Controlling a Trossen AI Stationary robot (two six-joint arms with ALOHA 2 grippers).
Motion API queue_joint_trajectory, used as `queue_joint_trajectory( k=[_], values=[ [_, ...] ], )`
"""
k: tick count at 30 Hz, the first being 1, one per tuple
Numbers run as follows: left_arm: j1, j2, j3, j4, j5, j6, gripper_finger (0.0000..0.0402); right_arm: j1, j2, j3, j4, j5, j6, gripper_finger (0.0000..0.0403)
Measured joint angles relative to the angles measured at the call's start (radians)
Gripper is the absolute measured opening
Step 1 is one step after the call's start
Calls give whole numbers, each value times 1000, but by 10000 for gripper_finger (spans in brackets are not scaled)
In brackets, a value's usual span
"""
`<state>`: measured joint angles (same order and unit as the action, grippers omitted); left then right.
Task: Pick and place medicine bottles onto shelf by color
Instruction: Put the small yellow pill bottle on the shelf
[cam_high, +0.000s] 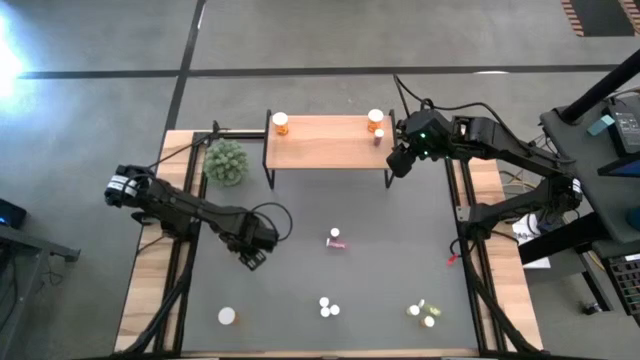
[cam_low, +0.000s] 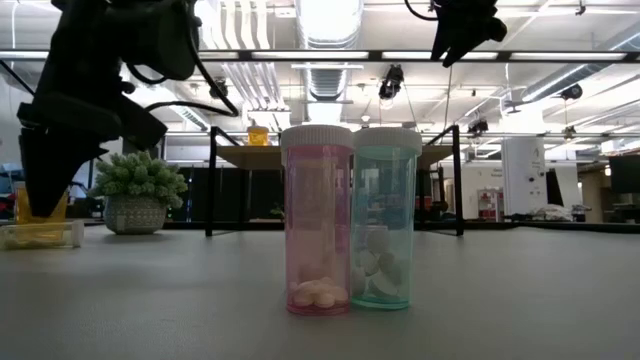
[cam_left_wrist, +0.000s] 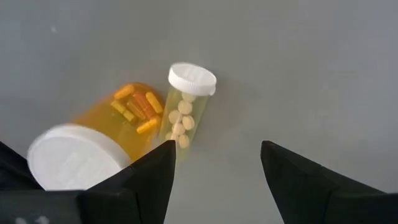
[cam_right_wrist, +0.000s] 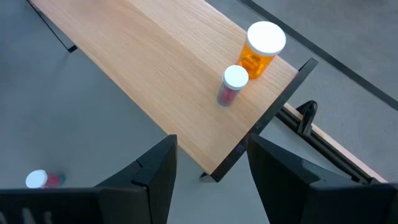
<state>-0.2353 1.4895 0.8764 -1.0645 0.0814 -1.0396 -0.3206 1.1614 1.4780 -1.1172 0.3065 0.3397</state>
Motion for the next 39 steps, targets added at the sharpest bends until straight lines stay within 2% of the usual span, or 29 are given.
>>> queue_joint_trajectory(
  k=[10, 24, 39],
  values=[
    [-17, 0, -30, 3, -12, 6, 266, 0, 0, 0, 0, 0, 0, 185],
    [-23, 0, -81, 52, -31, 34, 241, 0, 0, 0, 0, 0, 0, 185],
    [-22, 0, -136, 126, -22, 79, 239, 0, 0, 0, 0, 0, 0, 185]
  ],
)
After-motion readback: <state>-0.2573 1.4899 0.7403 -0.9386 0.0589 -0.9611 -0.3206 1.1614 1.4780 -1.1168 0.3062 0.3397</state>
